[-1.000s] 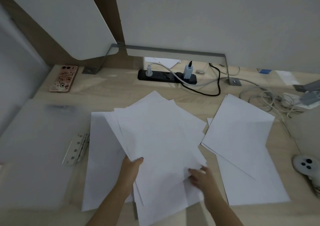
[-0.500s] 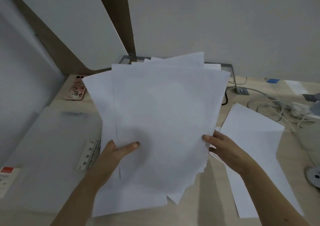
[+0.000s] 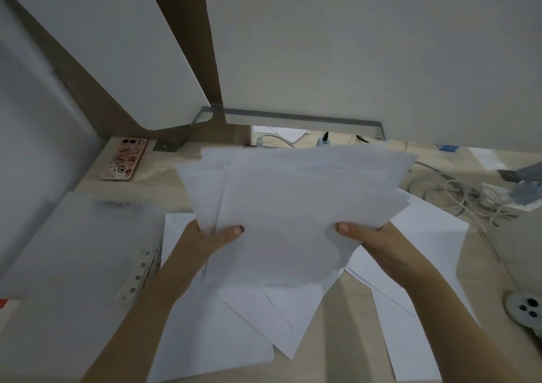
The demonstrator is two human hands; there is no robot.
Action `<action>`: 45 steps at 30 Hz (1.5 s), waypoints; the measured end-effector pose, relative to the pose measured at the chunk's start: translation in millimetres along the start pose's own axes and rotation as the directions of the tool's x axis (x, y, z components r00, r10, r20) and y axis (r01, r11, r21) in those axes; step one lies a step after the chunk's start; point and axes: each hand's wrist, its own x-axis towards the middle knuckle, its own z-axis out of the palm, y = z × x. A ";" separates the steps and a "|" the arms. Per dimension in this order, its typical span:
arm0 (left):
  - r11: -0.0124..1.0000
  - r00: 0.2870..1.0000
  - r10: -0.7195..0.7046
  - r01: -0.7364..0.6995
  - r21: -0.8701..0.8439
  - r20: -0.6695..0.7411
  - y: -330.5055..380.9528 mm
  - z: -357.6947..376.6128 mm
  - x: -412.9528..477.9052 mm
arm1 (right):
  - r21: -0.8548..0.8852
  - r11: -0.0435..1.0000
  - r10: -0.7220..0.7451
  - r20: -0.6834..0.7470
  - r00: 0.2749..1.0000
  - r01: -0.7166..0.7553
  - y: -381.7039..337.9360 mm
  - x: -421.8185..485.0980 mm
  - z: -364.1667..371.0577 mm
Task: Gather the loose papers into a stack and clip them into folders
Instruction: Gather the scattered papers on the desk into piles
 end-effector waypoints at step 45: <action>0.994 0.982 -0.058 0.040 -0.099 -0.178 -66.0 27.0 -31.7 | 0.081 0.997 0.051 -0.489 0.871 -0.013 58.6 -13.4 52.1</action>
